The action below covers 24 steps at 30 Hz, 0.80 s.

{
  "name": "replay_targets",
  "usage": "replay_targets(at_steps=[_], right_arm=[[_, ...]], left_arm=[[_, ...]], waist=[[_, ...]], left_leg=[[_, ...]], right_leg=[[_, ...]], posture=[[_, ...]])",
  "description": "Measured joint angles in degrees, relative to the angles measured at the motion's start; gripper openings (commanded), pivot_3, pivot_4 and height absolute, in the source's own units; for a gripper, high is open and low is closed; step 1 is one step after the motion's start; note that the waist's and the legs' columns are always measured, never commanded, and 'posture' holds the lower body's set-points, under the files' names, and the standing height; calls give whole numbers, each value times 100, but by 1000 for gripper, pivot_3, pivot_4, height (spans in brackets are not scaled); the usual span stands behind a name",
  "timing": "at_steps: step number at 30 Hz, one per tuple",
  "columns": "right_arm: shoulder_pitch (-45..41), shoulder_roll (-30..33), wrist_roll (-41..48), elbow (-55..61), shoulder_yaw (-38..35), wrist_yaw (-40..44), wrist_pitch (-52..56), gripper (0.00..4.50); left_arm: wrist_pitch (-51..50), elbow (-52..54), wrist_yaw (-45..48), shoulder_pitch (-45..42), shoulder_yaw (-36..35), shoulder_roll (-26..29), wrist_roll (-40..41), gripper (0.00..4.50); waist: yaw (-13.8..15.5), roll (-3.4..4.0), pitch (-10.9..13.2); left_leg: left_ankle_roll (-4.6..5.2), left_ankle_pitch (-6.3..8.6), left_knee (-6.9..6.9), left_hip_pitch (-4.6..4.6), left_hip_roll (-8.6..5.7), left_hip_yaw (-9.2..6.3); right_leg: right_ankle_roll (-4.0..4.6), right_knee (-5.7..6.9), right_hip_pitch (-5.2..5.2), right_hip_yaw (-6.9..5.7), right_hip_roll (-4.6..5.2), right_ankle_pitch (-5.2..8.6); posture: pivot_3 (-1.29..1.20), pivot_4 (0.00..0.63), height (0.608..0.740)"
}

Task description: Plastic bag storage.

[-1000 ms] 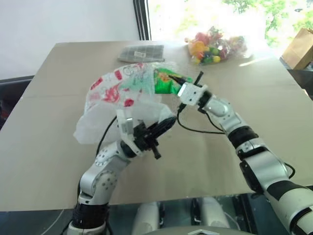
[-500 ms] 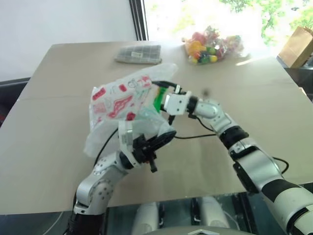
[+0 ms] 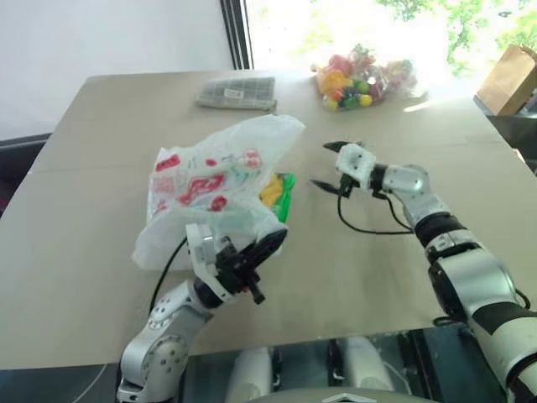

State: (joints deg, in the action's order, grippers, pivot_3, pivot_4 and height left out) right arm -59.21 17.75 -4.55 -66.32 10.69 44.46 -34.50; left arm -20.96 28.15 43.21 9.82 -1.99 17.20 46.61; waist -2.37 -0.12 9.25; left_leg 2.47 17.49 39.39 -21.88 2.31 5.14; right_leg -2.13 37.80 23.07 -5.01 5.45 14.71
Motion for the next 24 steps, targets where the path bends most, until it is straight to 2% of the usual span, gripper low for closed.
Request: replay_targets(at_steps=[6, 11, 16, 24], right_arm=[[-684, -368, -190, -589, -142, -683, 603, 4435], [-1210, -779, -1004, -976, 292, -1726, 942, 4435], [-1441, -1067, -1284, -1089, 324, -2424, 1203, 4435], [-1450, -1158, -1470, -1182, 316, -2483, 1437, 4435]], left_arm=[[40, 64, -110, 141, 15, -34, -25, 0], [48, 298, -130, 591, 26, -2, -26, 0], [54, 523, -227, 991, -52, 35, 5, 0], [261, 793, -219, 2041, -642, 208, 99, 0]], waist=[[-2, 2, 1], [-9, 3, 2], [19, 3, 2], [-5, 5, 3]], left_leg=[[0, 0, -3, -3, 2, 7], [0, 0, -6, -20, -1, 17], [0, 0, -6, -29, 1, 11], [0, 0, -8, -34, 3, 13]], right_leg=[[0, 4, 10, 8, -2, 0], [0, 7, 35, 17, 2, 0], [1, 5, 38, 10, 2, 1], [2, 5, 47, 13, -2, 1]], posture=[[0, 150, 740], [0, 150, 740], [0, 150, 740], [0, 150, 740]])
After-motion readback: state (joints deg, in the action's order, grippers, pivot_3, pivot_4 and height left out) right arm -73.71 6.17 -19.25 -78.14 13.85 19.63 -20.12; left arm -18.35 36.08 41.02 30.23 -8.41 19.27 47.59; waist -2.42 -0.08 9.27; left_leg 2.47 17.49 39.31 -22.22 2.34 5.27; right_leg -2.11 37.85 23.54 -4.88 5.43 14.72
